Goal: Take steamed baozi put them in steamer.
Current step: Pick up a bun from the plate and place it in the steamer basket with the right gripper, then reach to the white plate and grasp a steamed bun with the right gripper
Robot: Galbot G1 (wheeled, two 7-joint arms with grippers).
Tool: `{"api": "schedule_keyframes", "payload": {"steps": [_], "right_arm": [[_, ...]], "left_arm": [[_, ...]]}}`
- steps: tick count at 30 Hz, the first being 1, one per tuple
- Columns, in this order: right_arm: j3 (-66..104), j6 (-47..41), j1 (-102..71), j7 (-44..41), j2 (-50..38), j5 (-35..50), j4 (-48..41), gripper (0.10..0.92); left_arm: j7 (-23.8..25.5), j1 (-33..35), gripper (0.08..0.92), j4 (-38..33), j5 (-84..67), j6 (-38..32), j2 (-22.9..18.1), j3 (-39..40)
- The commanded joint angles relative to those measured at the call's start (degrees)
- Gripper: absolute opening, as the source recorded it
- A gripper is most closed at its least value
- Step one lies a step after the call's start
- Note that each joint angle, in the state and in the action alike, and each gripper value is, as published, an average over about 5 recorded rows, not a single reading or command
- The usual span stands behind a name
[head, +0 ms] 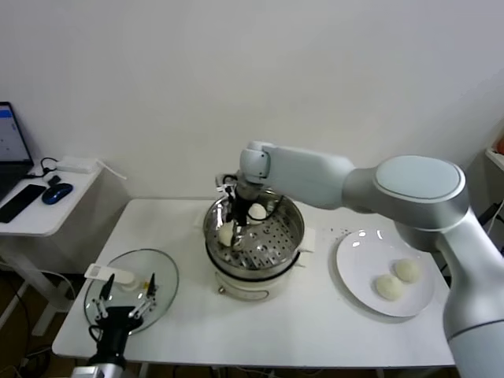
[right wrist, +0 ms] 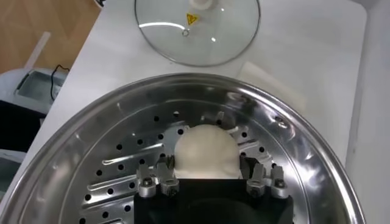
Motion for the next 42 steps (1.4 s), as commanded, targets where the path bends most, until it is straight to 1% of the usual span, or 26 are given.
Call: {"api": "schedule_keyframes", "payload": {"steps": [1,4,7,11,16,22,28,33,38,42], "right_arm": [[0.71,0.03,-0.61,0.17,0.32,-0.94,-0.37,0.763],[0.89,0.07,-0.28,0.02,0.01,-0.78,-0.13,0.811],[0.89,0.14,0.70,-0.30,-1.16,-0.51,0.99,0.821],[0.19,0.25,3.89,-1.00,-4.85,1.20,5.62,0.823],[-2.24,1.33,10.97,-2.56,-12.25,3.13,14.17,0.823],[-6.44,3.35,19.11,-4.40,-24.22,3.90,23.09,0.823],[-8.85,5.54,21.39,-6.35,-34.98,-2.72,28.50,0.823],[-7.83,8.81,18.83,-7.54,-42.21,-10.47,29.25,0.823],[-2.88,11.59,12.08,-8.57,-49.34,-20.76,28.84,0.823],[2.82,11.85,3.64,-8.60,-53.48,-26.06,28.00,0.823]], "left_arm": [[0.02,-0.06,0.823,0.08,0.01,0.07,-0.03,0.11],[0.02,-0.19,0.823,0.13,0.06,0.13,-0.06,0.12],[0.01,-0.23,0.823,0.09,0.07,0.17,-0.04,0.06],[0.01,-0.13,0.823,-0.01,0.04,0.18,-0.01,0.00],[0.03,-0.16,0.823,-0.15,0.13,0.34,-0.04,0.19],[0.07,-0.69,0.823,-0.20,0.51,0.62,-0.23,0.66],[0.10,-0.99,0.823,0.14,0.36,0.35,-0.26,0.36],[0.27,-2.40,0.823,0.03,0.25,0.97,-0.44,-0.72],[0.35,-2.65,0.823,-0.62,0.51,1.38,-0.28,-1.19],[0.34,-2.36,0.823,-0.60,0.88,1.39,-0.24,-1.35]]}}
